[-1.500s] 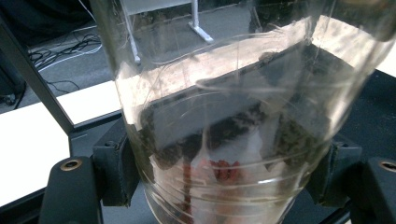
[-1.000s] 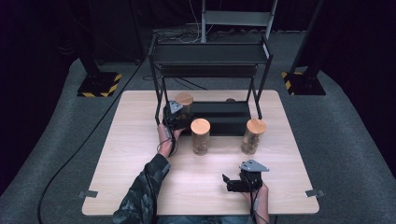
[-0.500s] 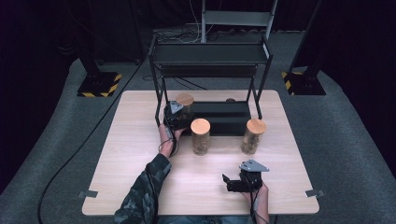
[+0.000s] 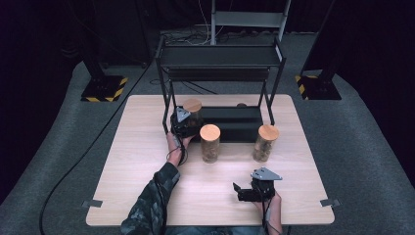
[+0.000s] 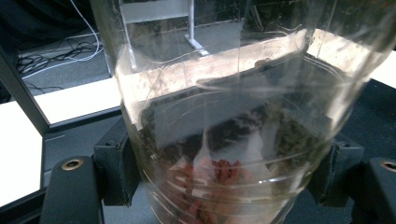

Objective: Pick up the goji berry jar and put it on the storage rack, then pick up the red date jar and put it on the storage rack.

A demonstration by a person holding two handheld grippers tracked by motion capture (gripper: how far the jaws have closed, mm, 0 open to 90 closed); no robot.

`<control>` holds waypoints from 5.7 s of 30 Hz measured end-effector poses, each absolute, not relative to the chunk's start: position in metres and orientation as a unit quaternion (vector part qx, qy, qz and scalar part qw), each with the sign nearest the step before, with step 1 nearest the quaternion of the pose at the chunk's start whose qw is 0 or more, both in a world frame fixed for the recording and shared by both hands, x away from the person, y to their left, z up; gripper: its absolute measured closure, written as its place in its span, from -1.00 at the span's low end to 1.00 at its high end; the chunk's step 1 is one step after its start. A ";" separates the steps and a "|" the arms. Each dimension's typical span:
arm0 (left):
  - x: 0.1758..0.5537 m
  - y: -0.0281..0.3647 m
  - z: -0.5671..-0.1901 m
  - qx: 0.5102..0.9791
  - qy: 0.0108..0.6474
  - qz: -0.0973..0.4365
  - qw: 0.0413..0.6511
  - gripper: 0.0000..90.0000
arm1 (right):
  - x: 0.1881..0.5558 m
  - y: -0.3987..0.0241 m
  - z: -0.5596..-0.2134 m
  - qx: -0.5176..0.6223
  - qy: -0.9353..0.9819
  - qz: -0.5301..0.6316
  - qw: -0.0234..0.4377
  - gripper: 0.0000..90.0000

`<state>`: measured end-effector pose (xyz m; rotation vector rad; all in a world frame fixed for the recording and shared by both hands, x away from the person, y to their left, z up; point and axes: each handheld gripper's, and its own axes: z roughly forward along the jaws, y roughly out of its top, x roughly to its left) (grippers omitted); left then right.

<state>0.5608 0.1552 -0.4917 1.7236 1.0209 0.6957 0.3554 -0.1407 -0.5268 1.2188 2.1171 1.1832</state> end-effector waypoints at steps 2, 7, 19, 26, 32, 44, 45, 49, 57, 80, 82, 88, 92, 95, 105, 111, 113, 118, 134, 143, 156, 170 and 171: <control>0.561 0.155 -0.492 0.708 0.422 0.286 0.488 -0.45 | 0.356 -0.141 -0.527 0.439 0.763 0.425 0.212 -0.98; 0.560 0.154 -0.491 0.707 0.425 0.287 0.487 -0.45 | 0.355 -0.141 -0.527 0.439 0.763 0.425 0.212 -0.98; 0.562 0.155 -0.485 0.706 0.439 0.269 0.487 -0.56 | 0.355 -0.141 -0.527 0.439 0.762 0.426 0.212 -0.98; 0.563 0.156 -0.474 0.716 0.450 0.250 0.471 -0.83 | 0.355 -0.141 -0.527 0.439 0.762 0.425 0.212 -0.98; 0.563 0.158 -0.466 0.724 0.460 0.230 0.460 -0.93 | 0.356 -0.141 -0.527 0.439 0.763 0.425 0.211 -0.98; 0.560 0.156 -0.448 0.740 0.463 0.213 0.439 -1.00 | 0.356 -0.141 -0.527 0.439 0.763 0.425 0.211 -0.98; 0.559 0.155 -0.446 0.740 0.463 0.214 0.437 -1.00 | 0.356 -0.140 -0.527 0.439 0.763 0.425 0.211 -0.98; 0.558 0.156 -0.439 0.742 0.466 0.217 0.430 -1.00 | 0.356 -0.140 -0.527 0.439 0.763 0.425 0.211 -0.98; 0.553 0.158 -0.425 0.742 0.471 0.222 0.423 -1.00 | 0.356 -0.140 -0.527 0.439 0.763 0.424 0.211 -0.98; 0.501 0.176 -0.378 0.747 0.426 0.262 0.437 -1.00 | 0.356 -0.140 -0.527 0.438 0.765 0.422 0.211 -0.98; 0.493 0.181 -0.379 0.745 0.426 0.265 0.439 -1.00 | 0.356 -0.140 -0.527 0.437 0.766 0.422 0.211 -0.98; 0.469 0.194 -0.391 0.748 0.421 0.273 0.435 -1.00 | 0.356 -0.140 -0.527 0.437 0.767 0.420 0.209 -0.98; 0.454 0.201 -0.400 0.750 0.420 0.275 0.431 -1.00 | 0.357 -0.139 -0.527 0.437 0.769 0.419 0.208 -0.98; 0.444 0.204 -0.409 0.753 0.420 0.273 0.427 -1.00 | 0.357 -0.139 -0.527 0.436 0.769 0.418 0.208 -0.98; 0.414 0.223 -0.449 0.753 0.444 0.262 0.409 -1.00 | 0.357 -0.139 -0.527 0.435 0.769 0.419 0.208 -0.98; 0.399 0.232 -0.482 0.759 0.463 0.248 0.385 -1.00 | 0.357 -0.138 -0.527 0.434 0.771 0.417 0.208 -0.98; 0.395 0.237 -0.490 0.757 0.471 0.243 0.381 -1.00 | 0.357 -0.139 -0.527 0.434 0.771 0.417 0.208 -0.98; 0.385 0.246 -0.505 0.757 0.481 0.244 0.369 -1.00 | 0.357 -0.138 -0.527 0.434 0.771 0.417 0.208 -0.98; 0.382 0.249 -0.531 0.787 0.482 0.203 0.328 -1.00 | 0.357 -0.138 -0.527 0.433 0.771 0.418 0.208 -0.98; 0.385 0.252 -0.531 0.795 0.468 0.198 0.330 -1.00 | 0.357 -0.138 -0.527 0.433 0.772 0.417 0.207 -0.99; 0.386 0.251 -0.531 0.794 0.471 0.199 0.329 -1.00 | 0.356 -0.137 -0.527 0.433 0.772 0.414 0.214 -0.98; 0.386 0.258 -0.531 0.801 0.458 0.194 0.332 -1.00 | 0.357 -0.135 -0.528 0.426 0.780 0.404 0.216 -0.98; 0.386 0.258 -0.531 0.801 0.458 0.194 0.332 -1.00 | 0.356 -0.134 -0.527 0.426 0.780 0.403 0.217 -0.99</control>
